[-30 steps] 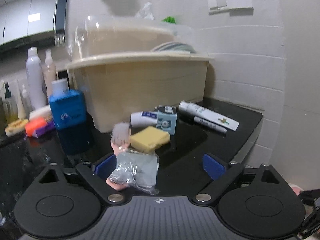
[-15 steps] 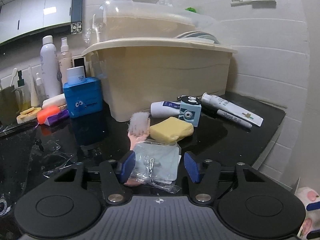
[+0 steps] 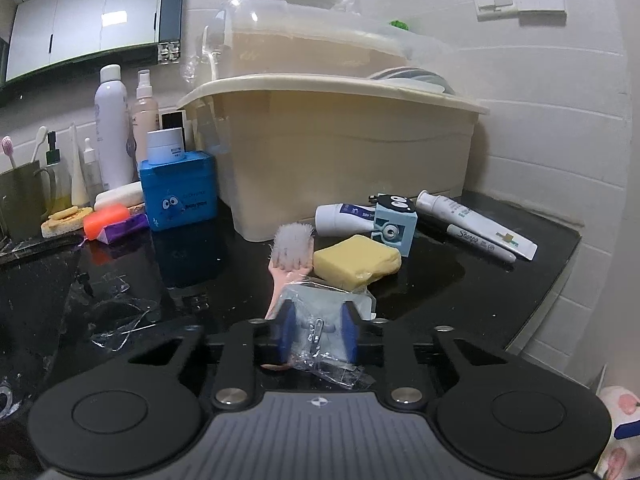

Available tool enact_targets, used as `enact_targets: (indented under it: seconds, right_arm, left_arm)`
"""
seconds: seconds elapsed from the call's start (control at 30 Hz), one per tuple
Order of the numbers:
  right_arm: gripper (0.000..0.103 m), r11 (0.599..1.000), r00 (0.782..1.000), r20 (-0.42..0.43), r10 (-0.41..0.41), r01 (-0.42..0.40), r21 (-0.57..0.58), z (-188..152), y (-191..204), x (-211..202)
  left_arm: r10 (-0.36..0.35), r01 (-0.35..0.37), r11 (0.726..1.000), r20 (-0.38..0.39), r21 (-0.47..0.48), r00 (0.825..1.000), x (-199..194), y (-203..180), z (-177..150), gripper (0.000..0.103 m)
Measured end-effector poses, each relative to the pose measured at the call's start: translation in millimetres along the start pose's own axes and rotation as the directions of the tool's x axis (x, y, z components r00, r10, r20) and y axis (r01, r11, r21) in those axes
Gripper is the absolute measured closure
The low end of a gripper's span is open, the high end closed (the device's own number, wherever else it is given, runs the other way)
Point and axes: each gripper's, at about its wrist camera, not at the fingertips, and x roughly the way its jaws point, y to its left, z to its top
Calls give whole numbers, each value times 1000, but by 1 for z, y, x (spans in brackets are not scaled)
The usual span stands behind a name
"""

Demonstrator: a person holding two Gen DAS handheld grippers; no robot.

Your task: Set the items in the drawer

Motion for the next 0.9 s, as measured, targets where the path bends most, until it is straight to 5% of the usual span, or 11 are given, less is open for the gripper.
enact_targets:
  seconds: [0.17,0.43,0.9]
  right_arm:
    - [11,1000,1000,-4,1,-1,3,-3,-1,-3]
    - [11,1000,1000,-3,-7,7,17,-2,-4,-3]
    - [11,1000,1000,-2,2,-2,22,-4,-4,-4]
  left_arm:
    - [-7,7,1000,31,-1,999,-3,2,-3,97]
    - [-45,48,998,55,-47,997,-13,7,5,99]
    - [-110,109,994,103,14,989,-42,-14,18,99]
